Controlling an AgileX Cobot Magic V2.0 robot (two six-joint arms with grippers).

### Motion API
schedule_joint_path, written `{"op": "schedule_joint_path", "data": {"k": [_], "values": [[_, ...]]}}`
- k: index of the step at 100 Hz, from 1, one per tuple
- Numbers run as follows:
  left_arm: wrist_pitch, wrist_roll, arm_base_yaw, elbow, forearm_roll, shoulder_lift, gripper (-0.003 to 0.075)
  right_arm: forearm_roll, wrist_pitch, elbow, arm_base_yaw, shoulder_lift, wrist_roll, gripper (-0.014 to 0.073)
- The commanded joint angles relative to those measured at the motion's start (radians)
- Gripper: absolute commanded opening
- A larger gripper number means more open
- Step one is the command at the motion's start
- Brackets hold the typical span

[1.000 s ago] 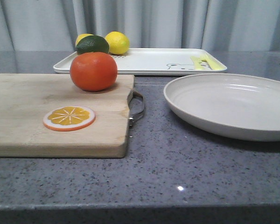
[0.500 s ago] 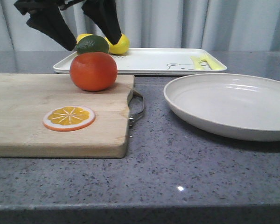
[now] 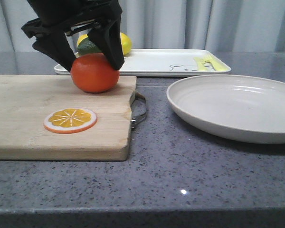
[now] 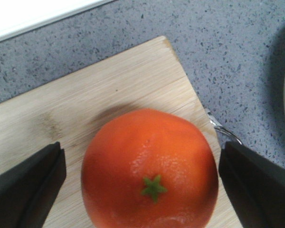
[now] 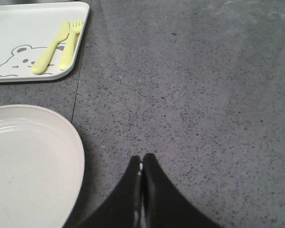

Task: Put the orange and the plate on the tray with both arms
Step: 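Lower the left gripper over the orange and close on it, then lift the orange and carry it with the left gripper onto the plate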

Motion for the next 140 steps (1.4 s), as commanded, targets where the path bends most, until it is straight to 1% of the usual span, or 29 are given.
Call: {"op": "schedule_joint_path", "data": {"k": [1, 27, 41, 51, 63, 87, 103, 124, 140], "values": [[-0.023, -0.009, -0.008, -0.035, -0.026, -0.041, 0.0593, -0.012, -0.079, -0.038, -0.005, 0.010, -0.005, -0.0067], [-0.016, -0.009, -0.008, -0.036, -0.026, -0.041, 0.0465, -0.012, -0.079, -0.038, -0.005, 0.010, -0.005, -0.0067], [0.003, -0.009, -0.008, -0.061, -0.026, -0.041, 0.0428, -0.012, -0.079, -0.038, -0.005, 0.010, -0.005, -0.0067], [0.037, -0.009, -0.021, -0.107, -0.029, -0.041, 0.0426, -0.012, -0.079, -0.038, -0.005, 0.010, -0.005, -0.0067], [0.047, -0.009, -0.064, -0.164, -0.030, -0.040, 0.0426, -0.012, -0.080, -0.038, -0.005, 0.010, -0.005, -0.0067], [0.043, -0.009, -0.224, -0.238, -0.030, -0.013, 0.0426, -0.012, -0.080, -0.038, -0.005, 0.010, -0.005, -0.0067], [0.023, -0.009, -0.303, -0.264, -0.035, 0.021, 0.0426, -0.012, -0.080, -0.038, -0.005, 0.010, -0.005, -0.0067], [-0.029, -0.009, -0.370, -0.317, -0.042, 0.101, 0.0426, -0.012, -0.072, -0.038, -0.005, 0.010, -0.005, -0.0067], [-0.044, -0.009, -0.391, -0.351, -0.061, 0.152, 0.0426, -0.012, -0.065, -0.038, -0.005, 0.010, -0.005, -0.0067]]}}
